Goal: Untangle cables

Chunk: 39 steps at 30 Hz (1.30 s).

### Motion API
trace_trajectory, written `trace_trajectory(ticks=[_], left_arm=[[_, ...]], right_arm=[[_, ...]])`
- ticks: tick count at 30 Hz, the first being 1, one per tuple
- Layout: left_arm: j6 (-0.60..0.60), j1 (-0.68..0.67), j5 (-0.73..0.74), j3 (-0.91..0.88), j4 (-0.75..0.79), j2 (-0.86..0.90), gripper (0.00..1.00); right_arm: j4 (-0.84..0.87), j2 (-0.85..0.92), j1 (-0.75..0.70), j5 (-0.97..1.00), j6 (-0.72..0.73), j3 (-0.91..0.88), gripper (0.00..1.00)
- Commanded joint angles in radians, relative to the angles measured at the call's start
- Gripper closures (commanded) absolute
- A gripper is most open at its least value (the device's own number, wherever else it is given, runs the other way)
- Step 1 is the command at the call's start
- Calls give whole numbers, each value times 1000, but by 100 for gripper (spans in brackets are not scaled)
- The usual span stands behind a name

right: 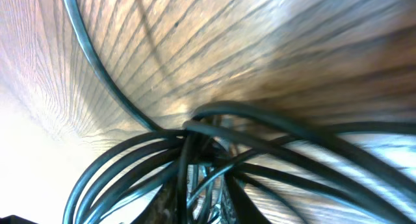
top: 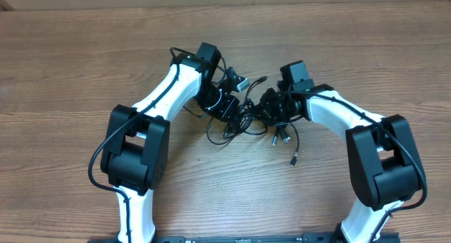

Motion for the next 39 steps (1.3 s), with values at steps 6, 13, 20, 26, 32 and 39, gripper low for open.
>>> trace_trajectory(ticks=[6, 13, 20, 26, 32, 39], left_arm=[[-9, 7, -11, -10, -3, -22, 92], [-8, 7, -12, -10, -3, -22, 93], [29, 7, -10, -10, -3, -22, 92], [43, 8, -3, -10, 0, -22, 87], [43, 5, -4, -10, -17, -22, 59], [10, 5, -95, -18, -25, -22, 51]], right_arm=[[26, 6, -6, -16, -19, -5, 87], [88, 6, -10, -97, -19, -5, 96], [127, 5, -66, -320, -122, -5, 96], [148, 5, -124, -491, -164, -5, 96], [144, 6, -125, -508, -204, -5, 96], [121, 6, -124, -508, -203, -5, 96]])
